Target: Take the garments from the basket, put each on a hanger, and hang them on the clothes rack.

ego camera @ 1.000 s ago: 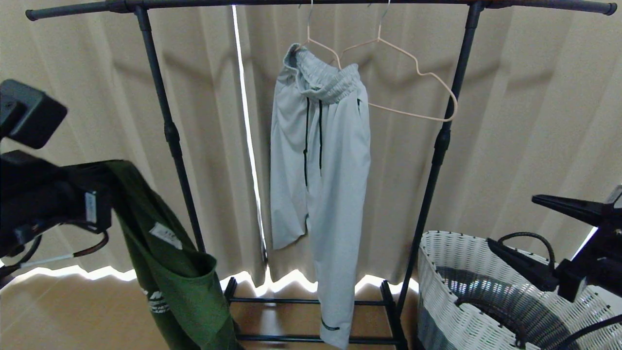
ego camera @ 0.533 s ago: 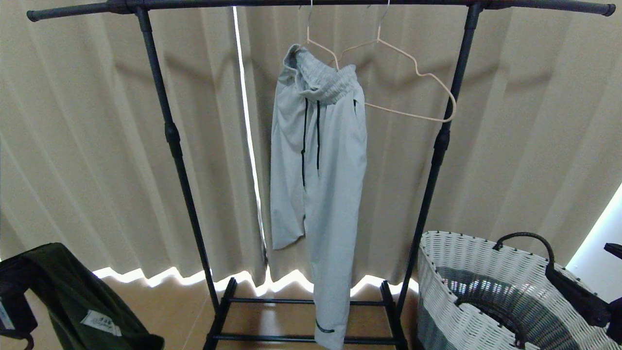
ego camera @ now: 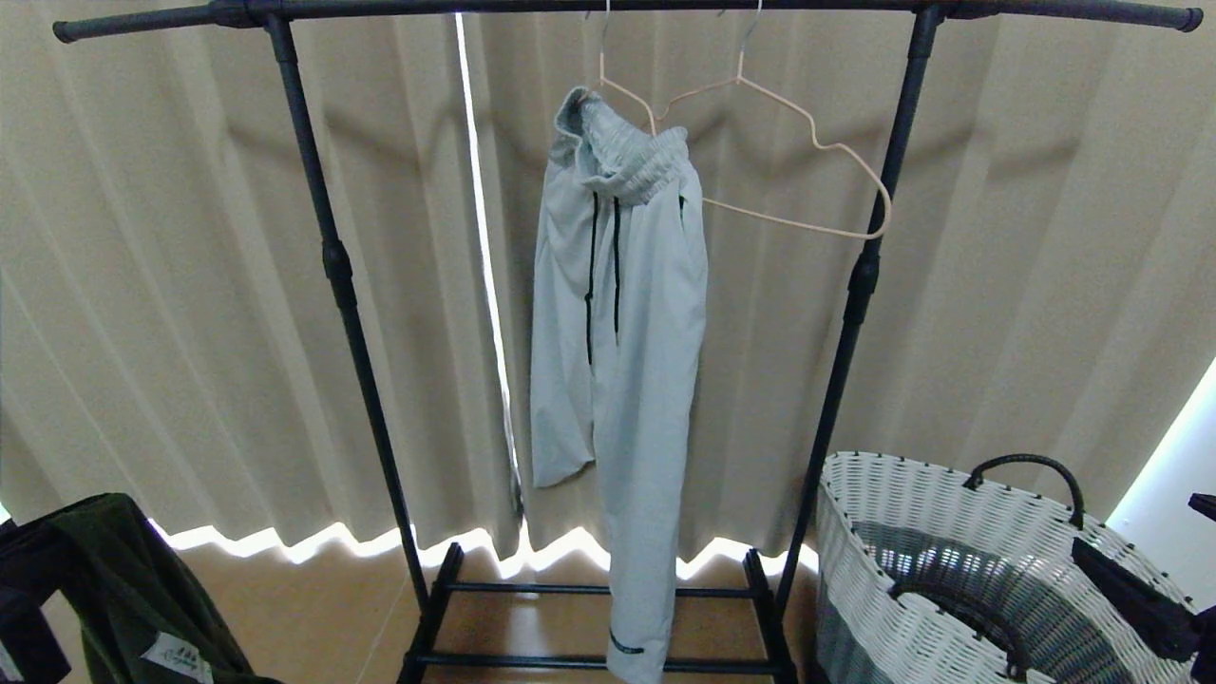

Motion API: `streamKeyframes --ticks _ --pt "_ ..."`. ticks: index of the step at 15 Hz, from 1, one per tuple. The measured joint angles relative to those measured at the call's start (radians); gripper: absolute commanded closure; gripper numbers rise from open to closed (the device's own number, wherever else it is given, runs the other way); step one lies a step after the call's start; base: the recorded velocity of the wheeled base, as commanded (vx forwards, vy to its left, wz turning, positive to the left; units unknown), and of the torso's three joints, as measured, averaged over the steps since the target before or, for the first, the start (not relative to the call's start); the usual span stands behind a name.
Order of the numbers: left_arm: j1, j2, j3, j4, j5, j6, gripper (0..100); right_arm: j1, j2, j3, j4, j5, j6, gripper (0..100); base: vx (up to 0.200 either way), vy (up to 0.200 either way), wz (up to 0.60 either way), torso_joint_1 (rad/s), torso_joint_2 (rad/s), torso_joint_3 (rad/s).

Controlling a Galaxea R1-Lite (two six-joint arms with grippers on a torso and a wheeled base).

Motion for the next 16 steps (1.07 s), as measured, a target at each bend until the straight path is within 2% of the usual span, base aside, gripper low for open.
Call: streamKeyframes --ticks 2,9,13,16 --pt "-0.006 -0.004 0.006 -0.001 -0.061 -0.001 100 -0.01 -0.005 0.025 -0.001 -0.018 -0.016 0 0.0 0.0 0.0 0.0 0.0 0.0" --pt "-0.008 -0.008 0.019 -0.04 -0.066 0.003 100 -0.021 -0.03 0.045 0.0 -0.022 -0.019 0 0.0 0.0 0.0 0.003 -0.01 -0.003" --pt "-0.008 -0.008 0.027 -0.052 -0.065 0.004 100 -0.021 -0.031 0.044 0.001 -0.022 -0.02 0 0.0 0.0 0.0 0.065 -0.25 -0.243" --pt "-0.01 -0.006 0.029 -0.056 -0.073 0.006 100 -0.017 -0.032 0.045 -0.002 -0.022 -0.021 0 0.0 0.0 0.0 0.167 -0.54 -0.289"
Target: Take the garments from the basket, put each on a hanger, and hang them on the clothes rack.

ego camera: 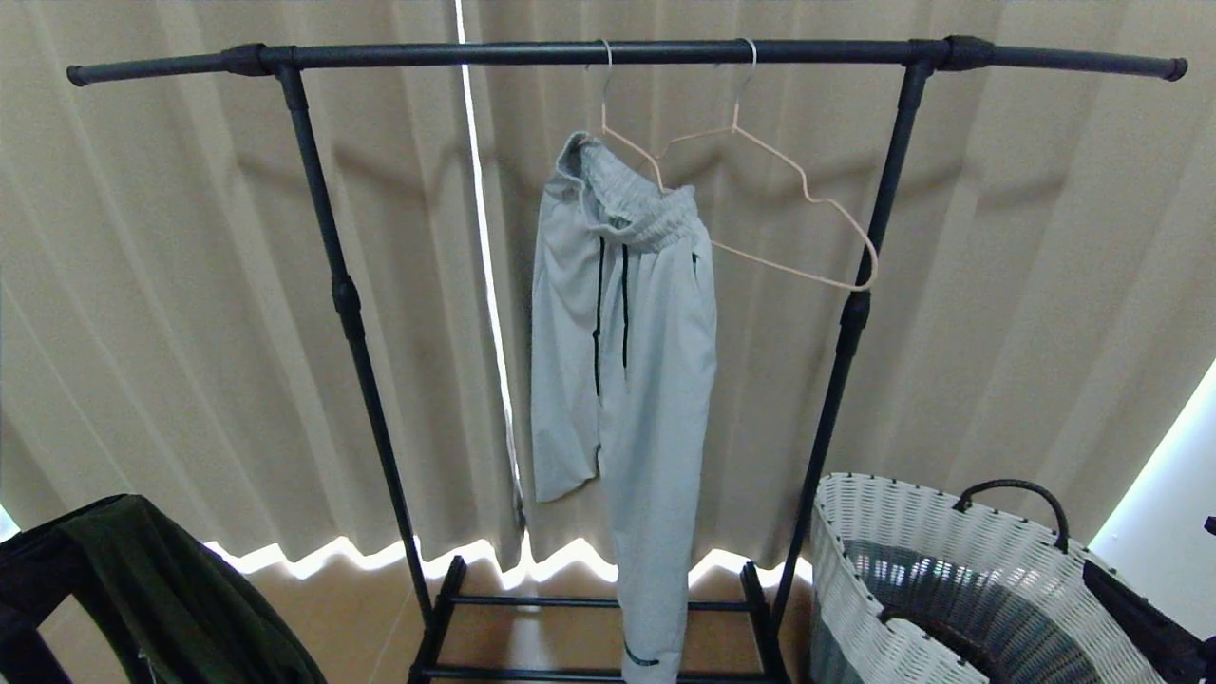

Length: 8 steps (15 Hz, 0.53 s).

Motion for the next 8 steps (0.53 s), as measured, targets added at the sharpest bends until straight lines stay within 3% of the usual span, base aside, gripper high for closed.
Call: streamKeyframes --ticks 8 --pt "0.0 0.0 0.005 0.002 0.0 0.001 100 0.001 -0.003 0.0 0.001 0.0 0.0 0 0.0 0.0 0.0 0.19 -0.47 -0.283"
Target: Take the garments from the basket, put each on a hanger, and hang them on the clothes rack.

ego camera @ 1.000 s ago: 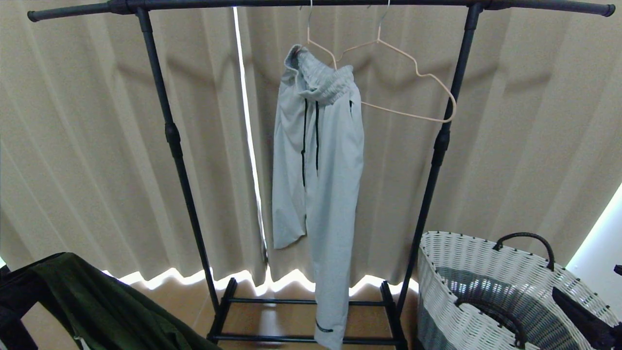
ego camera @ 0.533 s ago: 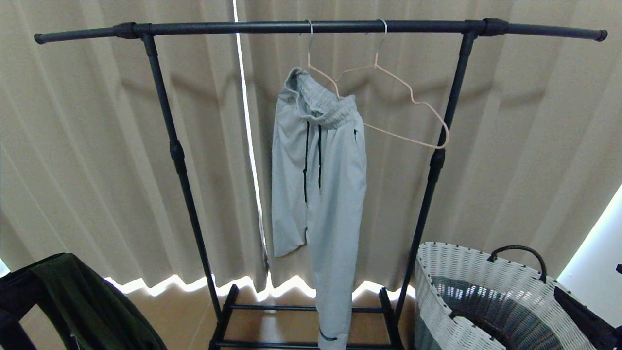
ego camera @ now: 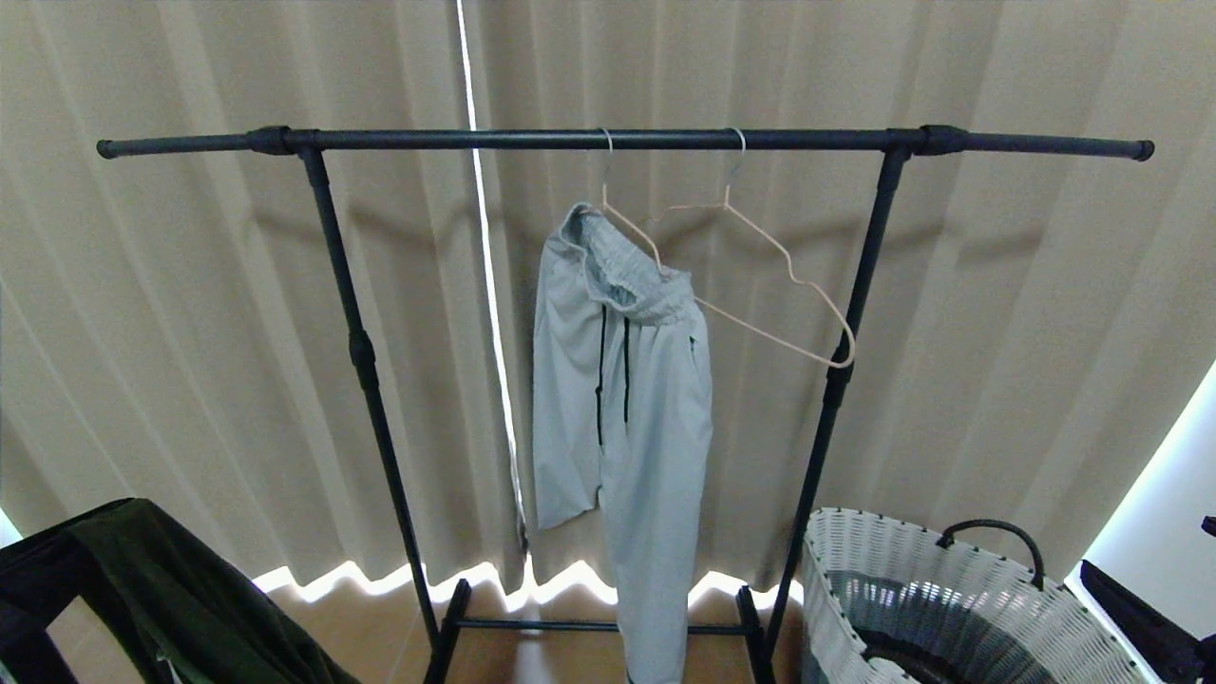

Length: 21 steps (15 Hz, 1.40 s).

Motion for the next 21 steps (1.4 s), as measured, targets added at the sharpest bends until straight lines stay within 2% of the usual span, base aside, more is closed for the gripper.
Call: streamKeyframes --ticks 9,21 --pt "0.0 0.0 0.002 -0.001 0.0 0.0 100 0.0 0.004 -0.001 0.0 0.002 0.001 0 0.0 0.0 0.0 0.219 -0.49 -0.275" --pt "-0.001 0.0 0.002 0.001 0.0 0.0 100 0.0 -0.014 0.002 0.002 0.004 0.002 0 0.0 0.0 0.0 0.022 -0.05 -0.026"
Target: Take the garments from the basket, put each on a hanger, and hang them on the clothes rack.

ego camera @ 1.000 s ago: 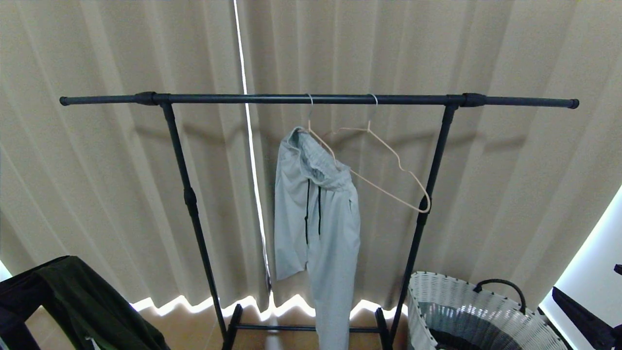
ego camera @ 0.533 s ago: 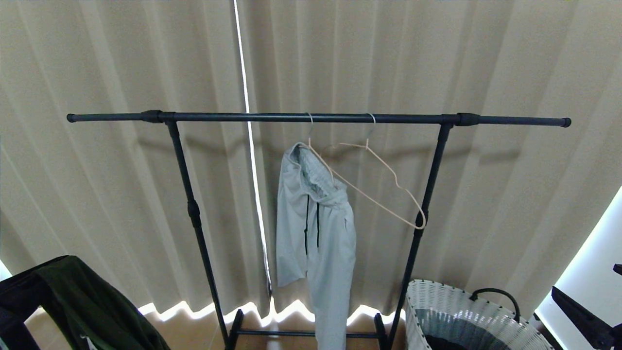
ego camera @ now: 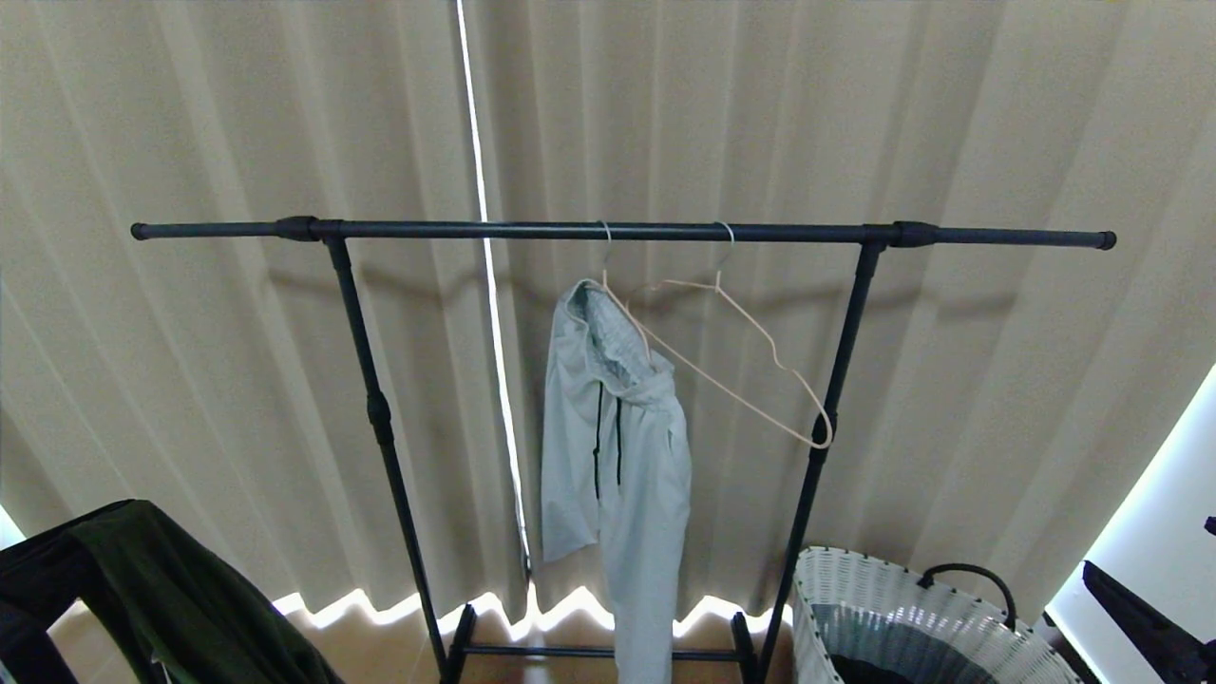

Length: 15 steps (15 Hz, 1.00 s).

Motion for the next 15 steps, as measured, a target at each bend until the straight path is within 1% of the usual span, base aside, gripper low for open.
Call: streamKeyframes --ticks 3,9,15 --pt "0.0 0.0 0.002 -0.001 0.0 0.001 100 0.0 -0.003 -0.001 -0.001 0.001 0.0 0 0.0 0.0 0.0 0.093 -0.21 -0.095" --pt "0.002 0.0 0.006 0.0 0.0 0.013 100 0.001 -0.004 0.003 0.0 0.0 0.0 0 0.0 0.0 0.0 0.005 -0.01 -0.005" --pt "0.001 0.001 0.006 0.002 0.0 0.016 100 0.001 -0.005 0.003 0.0 0.0 0.0 0 0.0 0.2 0.0 0.005 0.0 0.0"
